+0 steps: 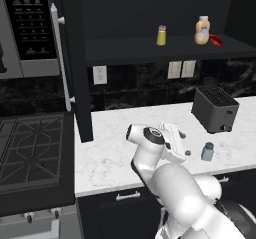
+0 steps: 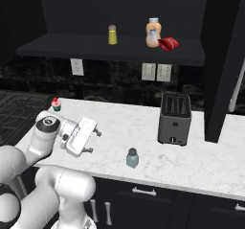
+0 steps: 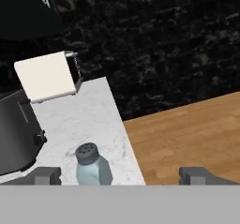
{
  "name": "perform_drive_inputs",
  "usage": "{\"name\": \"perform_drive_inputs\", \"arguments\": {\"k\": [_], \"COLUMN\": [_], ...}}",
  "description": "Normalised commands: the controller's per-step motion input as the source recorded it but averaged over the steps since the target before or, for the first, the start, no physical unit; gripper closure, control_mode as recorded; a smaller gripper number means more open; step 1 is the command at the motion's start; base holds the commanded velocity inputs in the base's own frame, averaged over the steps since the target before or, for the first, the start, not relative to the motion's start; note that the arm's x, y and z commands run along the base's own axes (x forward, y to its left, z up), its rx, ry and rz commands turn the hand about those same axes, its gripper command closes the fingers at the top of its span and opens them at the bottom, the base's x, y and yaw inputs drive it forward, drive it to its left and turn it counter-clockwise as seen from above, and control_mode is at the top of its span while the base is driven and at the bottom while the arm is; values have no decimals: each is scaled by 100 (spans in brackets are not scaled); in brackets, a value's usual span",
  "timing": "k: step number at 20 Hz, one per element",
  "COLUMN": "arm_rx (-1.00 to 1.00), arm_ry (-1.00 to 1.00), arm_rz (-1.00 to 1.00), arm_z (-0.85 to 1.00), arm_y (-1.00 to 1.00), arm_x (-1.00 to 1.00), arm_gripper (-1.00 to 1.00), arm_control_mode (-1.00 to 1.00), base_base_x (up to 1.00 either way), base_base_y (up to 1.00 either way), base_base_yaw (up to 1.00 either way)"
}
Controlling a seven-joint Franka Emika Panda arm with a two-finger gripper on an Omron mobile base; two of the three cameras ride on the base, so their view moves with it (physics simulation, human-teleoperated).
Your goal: Put the shaker and condiment bottle from the counter next to their counterparts in the cabinet.
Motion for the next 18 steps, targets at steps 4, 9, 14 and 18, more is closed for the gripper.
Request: {"name": "perform_drive_inputs", "arguments": {"k": [4,9,14,18], "arm_rx": [1,4,8,7], "arm_ry": [0,0,0,0], "arm_rz": [10,20,18,12], "arm_z": [-39,-55,-51,-40], "arm_y": [-44,-37,-51,-63], "arm_x": [5,9,6,0], "arm_gripper": [-100,-100,-100,-100], "arm_control_mode": [-100,-100,-100,-100], "base_base_x": [0,0,0,0], "base_base_y": [0,0,0,0], "base_base_yaw": [0,0,0,0]}}
